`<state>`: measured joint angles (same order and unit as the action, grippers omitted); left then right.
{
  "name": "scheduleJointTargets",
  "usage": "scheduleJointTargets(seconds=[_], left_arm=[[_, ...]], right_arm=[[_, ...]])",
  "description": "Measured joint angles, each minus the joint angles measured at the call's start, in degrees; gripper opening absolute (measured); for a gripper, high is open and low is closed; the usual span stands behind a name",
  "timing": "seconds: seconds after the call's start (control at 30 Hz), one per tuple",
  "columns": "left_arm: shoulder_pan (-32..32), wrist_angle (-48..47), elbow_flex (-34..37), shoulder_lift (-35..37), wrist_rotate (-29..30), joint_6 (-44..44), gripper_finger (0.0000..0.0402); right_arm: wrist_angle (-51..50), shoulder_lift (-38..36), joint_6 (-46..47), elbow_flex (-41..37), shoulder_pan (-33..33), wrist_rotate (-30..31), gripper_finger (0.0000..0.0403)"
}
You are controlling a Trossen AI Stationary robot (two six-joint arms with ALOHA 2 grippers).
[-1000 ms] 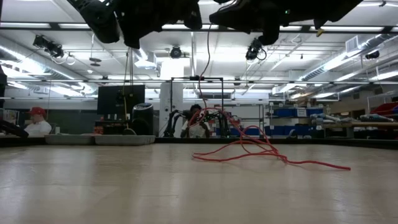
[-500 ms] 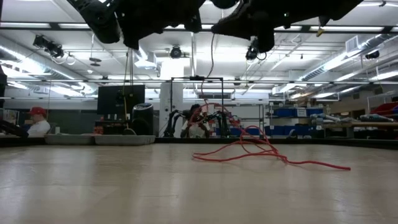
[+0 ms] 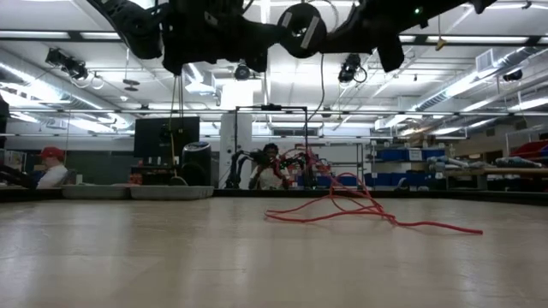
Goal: Coil cords
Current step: Coil the red wire onto the spool
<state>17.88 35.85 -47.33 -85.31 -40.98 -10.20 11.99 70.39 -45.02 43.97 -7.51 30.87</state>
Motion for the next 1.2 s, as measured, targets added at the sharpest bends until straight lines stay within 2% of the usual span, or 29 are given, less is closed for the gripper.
scheduleJointTargets(seconds=[0.17, 0.33, 0.57, 0.7, 0.87, 1.2], left_arm=[[-0.3, 2.8, 0.0, 1.0, -0.2, -0.4, 0.0000], [-2.3, 5.1, 0.0, 1.0, -1.8, -2.5, 0.0000], [-3.8, 10.3, 0.0, 1.1, -1.8, -3.7, 0.0000], [-4.5, 14.6, 0.0, 1.1, -2.7, -3.5, 0.0000], [-4.5, 14.7, 0.0, 1.0, -4.8, -3.2, 0.0000], [-4.4, 12.8, 0.0, 1.0, -8.2, 0.0, 0.0000]], right_arm=[[0.3, -0.2, 5.1, -2.7, -0.1, -3.6, 0.0000], [4.6, 0.7, 5.1, -4.3, 0.5, -5.7, 0.0000], [9.7, 3.8, 4.3, -4.3, 3.5, -14.5, 0.0000], [11.6, 6.9, 2.5, -4.0, 5.1, -14.6, 0.0000], [18.4, 9.3, -2.0, -2.1, 6.3, -14.1, 0.0000], [16.3, 11.7, -13.0, 4.6, 5.1, -8.9, 0.0000]])
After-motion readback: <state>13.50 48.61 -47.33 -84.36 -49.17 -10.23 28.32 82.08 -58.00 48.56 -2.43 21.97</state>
